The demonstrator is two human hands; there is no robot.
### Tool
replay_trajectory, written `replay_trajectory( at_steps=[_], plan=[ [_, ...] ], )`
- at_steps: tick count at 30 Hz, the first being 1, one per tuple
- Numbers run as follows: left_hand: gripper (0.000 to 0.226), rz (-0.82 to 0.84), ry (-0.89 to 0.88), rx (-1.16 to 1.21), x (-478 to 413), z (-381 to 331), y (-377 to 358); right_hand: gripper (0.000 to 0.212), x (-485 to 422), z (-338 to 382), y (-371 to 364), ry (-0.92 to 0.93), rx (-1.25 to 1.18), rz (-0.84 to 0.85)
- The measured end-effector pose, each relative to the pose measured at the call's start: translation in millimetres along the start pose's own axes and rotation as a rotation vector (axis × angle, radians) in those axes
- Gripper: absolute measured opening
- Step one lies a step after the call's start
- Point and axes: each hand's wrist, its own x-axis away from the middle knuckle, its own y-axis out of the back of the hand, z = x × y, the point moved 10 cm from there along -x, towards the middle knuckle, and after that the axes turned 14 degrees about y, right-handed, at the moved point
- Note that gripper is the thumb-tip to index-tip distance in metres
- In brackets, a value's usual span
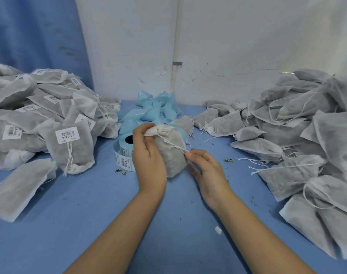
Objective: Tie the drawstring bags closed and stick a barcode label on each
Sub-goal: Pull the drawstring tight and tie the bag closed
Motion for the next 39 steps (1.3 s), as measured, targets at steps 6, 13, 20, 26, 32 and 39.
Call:
replay_trajectory(
  at_steps=[6,13,20,26,32,39],
  plan=[
    [0.031,-0.128,0.094,0.105,-7.6,3.7,10.2,0.015,8.1,-12.2,-12.0,-0.090,-0.073,-0.001],
    [0.024,-0.041,0.339,0.331,-10.9,28.0,2.0,0.016,9.9,-11.1,-13.9,-0.095,-0.181,-0.060],
    [0.065,0.215,0.414,0.216,10.3,38.5,-32.4,0.014,7.2,-6.1,-7.0,-0.057,-0.243,-0.120],
    [0.046,0.169,0.452,0.126,6.5,48.2,-27.5,0.011,7.2,-3.8,-9.3,-0.017,-0.183,-0.107],
    [0.034,0.178,0.594,0.313,-1.5,59.6,-22.9,0.035,11.8,-13.4,-18.7,-0.105,-0.121,0.002],
    [0.028,0.242,0.627,0.360,-3.8,57.5,-25.3,0.009,5.9,-7.1,-14.2,-0.042,0.131,0.070]
  ],
)
